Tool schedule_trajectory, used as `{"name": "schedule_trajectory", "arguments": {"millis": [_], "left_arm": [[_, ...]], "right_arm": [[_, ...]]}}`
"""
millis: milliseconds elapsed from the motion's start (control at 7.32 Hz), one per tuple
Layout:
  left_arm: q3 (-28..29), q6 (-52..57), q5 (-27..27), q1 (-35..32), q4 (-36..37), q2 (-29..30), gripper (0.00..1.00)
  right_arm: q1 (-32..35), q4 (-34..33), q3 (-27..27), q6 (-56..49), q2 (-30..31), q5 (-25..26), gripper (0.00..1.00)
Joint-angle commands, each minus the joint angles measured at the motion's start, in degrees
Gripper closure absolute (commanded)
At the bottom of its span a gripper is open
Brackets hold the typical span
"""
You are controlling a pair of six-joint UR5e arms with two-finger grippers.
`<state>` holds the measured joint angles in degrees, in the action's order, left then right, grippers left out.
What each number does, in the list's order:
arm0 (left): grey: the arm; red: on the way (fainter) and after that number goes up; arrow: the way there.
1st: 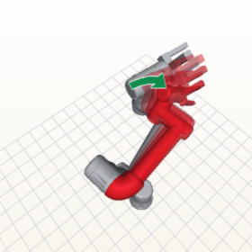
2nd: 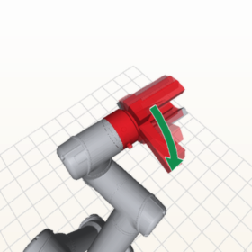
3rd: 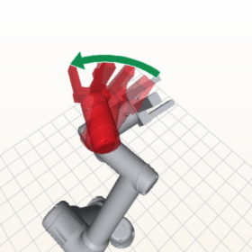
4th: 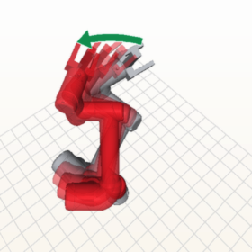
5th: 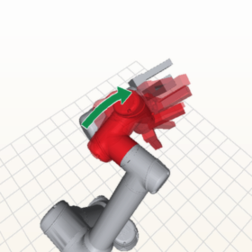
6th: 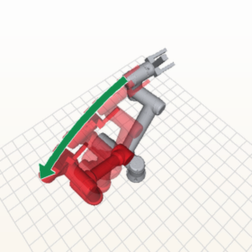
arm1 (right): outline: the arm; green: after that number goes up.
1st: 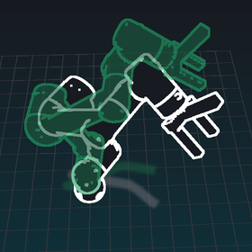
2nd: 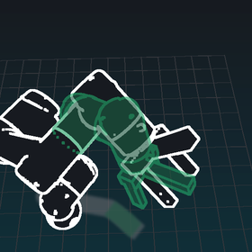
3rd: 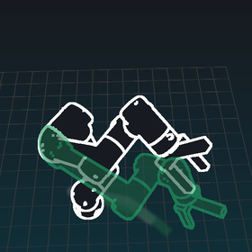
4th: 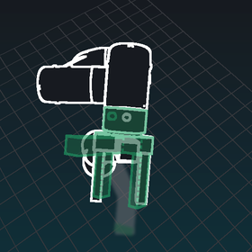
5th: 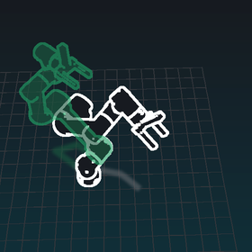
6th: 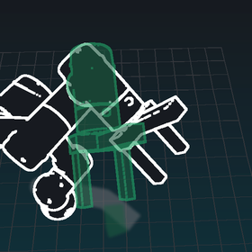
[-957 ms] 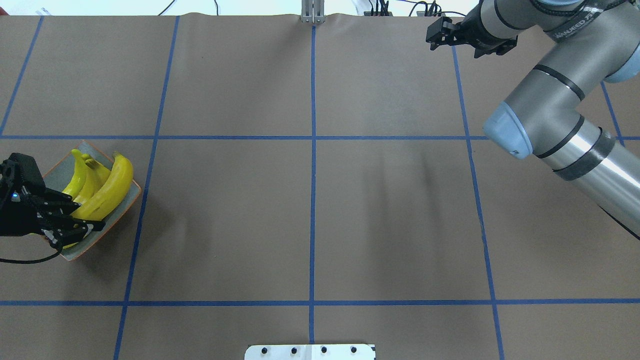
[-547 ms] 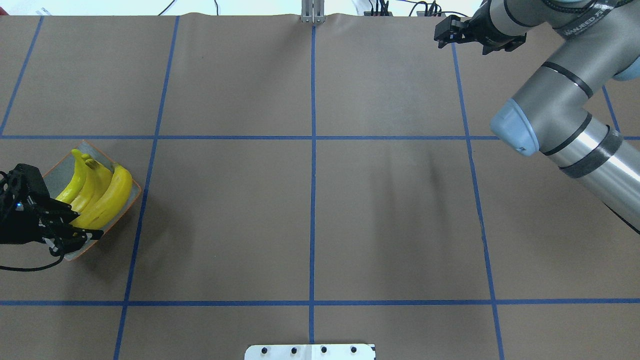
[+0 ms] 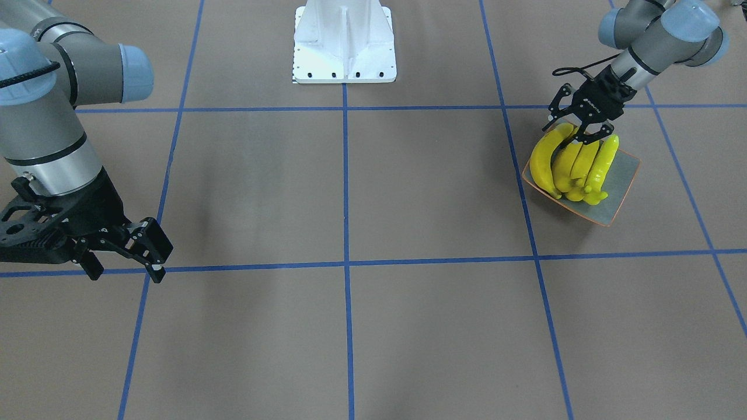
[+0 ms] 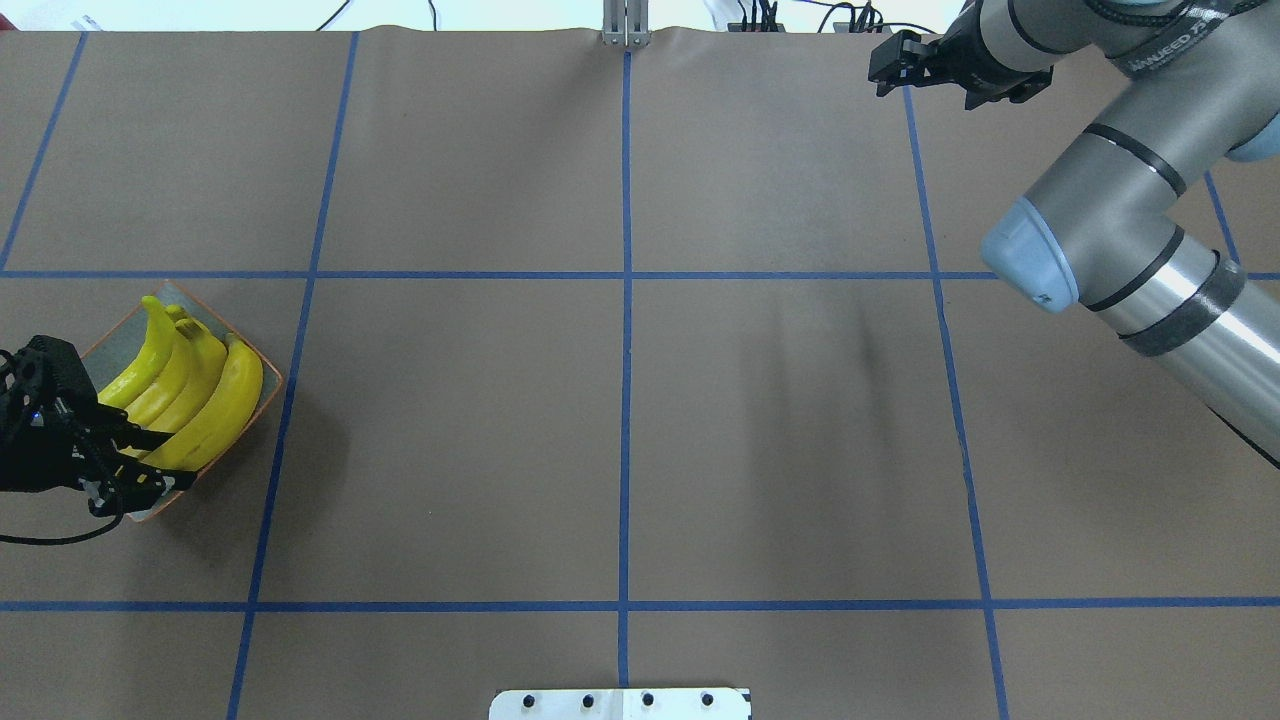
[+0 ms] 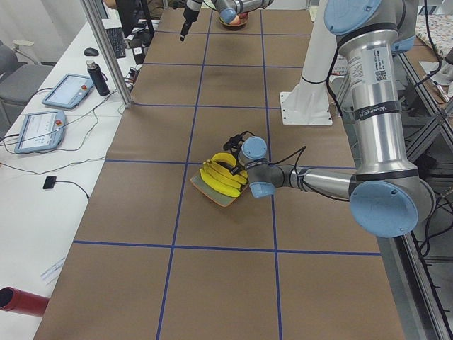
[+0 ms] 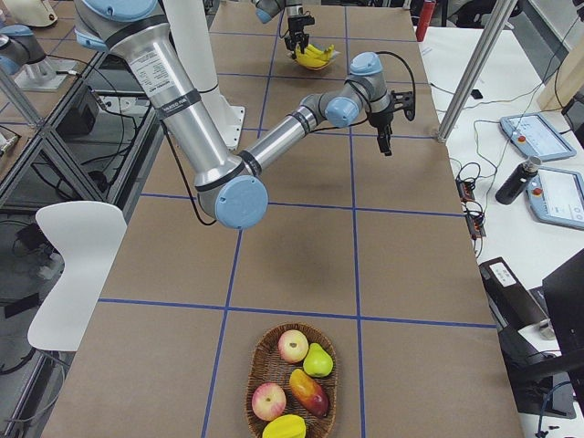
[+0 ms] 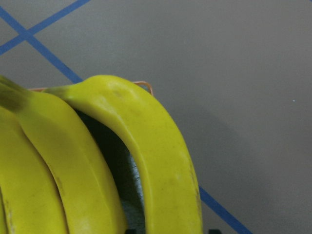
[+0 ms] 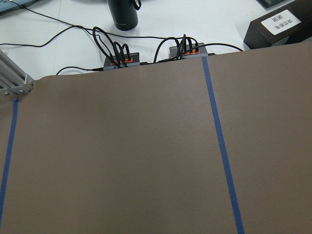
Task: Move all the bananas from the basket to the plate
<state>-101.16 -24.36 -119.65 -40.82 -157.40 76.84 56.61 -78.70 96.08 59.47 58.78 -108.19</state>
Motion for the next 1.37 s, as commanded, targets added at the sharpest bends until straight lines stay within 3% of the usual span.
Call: {"name": "schedule_trajectory", "arguments": {"millis": [0, 547, 820, 1093, 1230], "left_arm": [[1.5, 2.4, -0.9, -1.0, -0.5, 0.2, 0.01], [0.4, -1.8, -5.8, -4.4, -0.7, 1.6, 0.01], [-1.4, -17.5, -8.7, -4.5, -4.6, 4.4, 0.01], [-0.7, -22.2, -8.1, -9.9, -2.6, 6.7, 0.01], [-0.9, -22.1, -8.5, -15.3, 2.8, 8.1, 0.01]], "right_arm": [[0.0, 0.0, 0.1, 0.0, -0.2, 0.0, 0.0], [-0.1, 0.1, 0.2, 0.6, -0.2, 0.0, 0.0], [-0.1, 0.1, 0.2, 0.4, 0.0, 0.0, 0.0], [0.1, -0.1, 0.2, -0.2, 1.0, -0.3, 0.0], [0.4, -0.1, 0.3, -1.2, 1.9, -0.3, 0.0]]}}
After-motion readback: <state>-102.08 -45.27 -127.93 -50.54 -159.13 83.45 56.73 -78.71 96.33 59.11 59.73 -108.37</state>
